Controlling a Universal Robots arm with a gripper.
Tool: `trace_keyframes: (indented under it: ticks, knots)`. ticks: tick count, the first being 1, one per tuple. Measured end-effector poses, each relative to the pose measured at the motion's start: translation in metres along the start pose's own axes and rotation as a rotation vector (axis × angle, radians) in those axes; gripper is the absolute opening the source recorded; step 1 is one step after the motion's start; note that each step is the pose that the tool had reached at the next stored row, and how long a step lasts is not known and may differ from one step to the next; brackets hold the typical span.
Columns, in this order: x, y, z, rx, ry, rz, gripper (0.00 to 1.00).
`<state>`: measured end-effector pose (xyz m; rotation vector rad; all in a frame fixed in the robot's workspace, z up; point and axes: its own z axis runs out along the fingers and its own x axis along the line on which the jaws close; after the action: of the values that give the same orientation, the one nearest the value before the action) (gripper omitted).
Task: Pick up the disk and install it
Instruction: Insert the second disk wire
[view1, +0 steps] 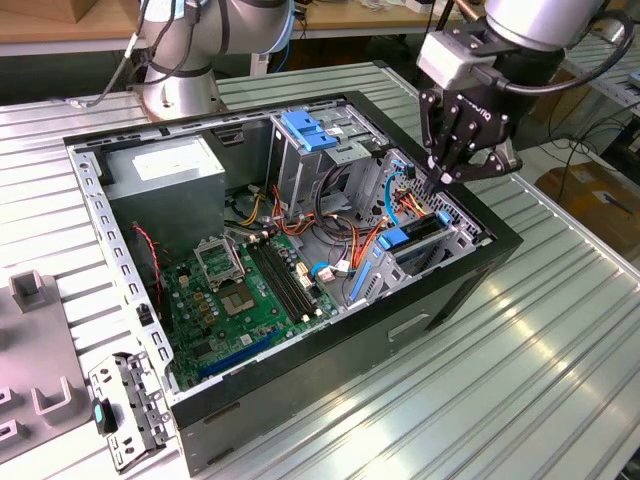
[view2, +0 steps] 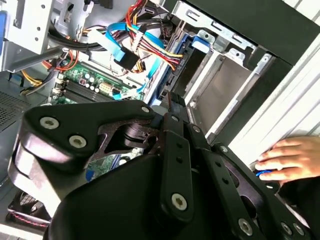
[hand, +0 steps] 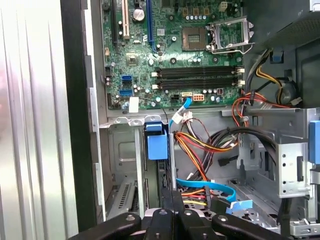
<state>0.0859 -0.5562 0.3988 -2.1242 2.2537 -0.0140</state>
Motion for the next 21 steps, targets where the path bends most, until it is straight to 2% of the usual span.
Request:
trace_keyframes:
  ticks: [1, 6, 7, 8, 10, 12, 14, 15, 16, 18, 19, 21]
  knots:
    - [-0.0023, -0.0006, -0.0001, -0.006, 0.0065, 0.0, 0.11]
    - [-0.0156, -0.0043, 0.0005, -0.0235, 0.0103, 0.0, 0.11]
    - [-0.0236, -0.006, 0.0008, -0.0313, 0.012, 0.0, 0.11]
    - [-0.0329, -0.0077, 0.0011, -0.0391, 0.0177, 0.0, 0.11]
    - [-0.0412, -0.0096, 0.0015, -0.0463, 0.0276, 0.0, 0.11]
    - [-0.0544, -0.0117, 0.0026, -0.0552, 0.0484, 0.0, 0.11]
    - [-0.0638, -0.0125, 0.0039, -0.0623, 0.0736, 0.0, 0.11]
    - [-0.0671, -0.0128, 0.0043, -0.065, 0.0892, 0.0, 0.11]
    - [-0.0743, -0.0137, 0.0053, -0.0699, 0.1248, 0.0, 0.11]
    - [-0.0771, -0.0142, 0.0068, -0.0696, 0.1724, 0.0, 0.11]
    - [-0.0778, -0.0144, 0.0073, -0.069, 0.1835, 0.0, 0.11]
    - [-0.0796, -0.0148, 0.0093, -0.068, 0.1995, -0.001, 0.11]
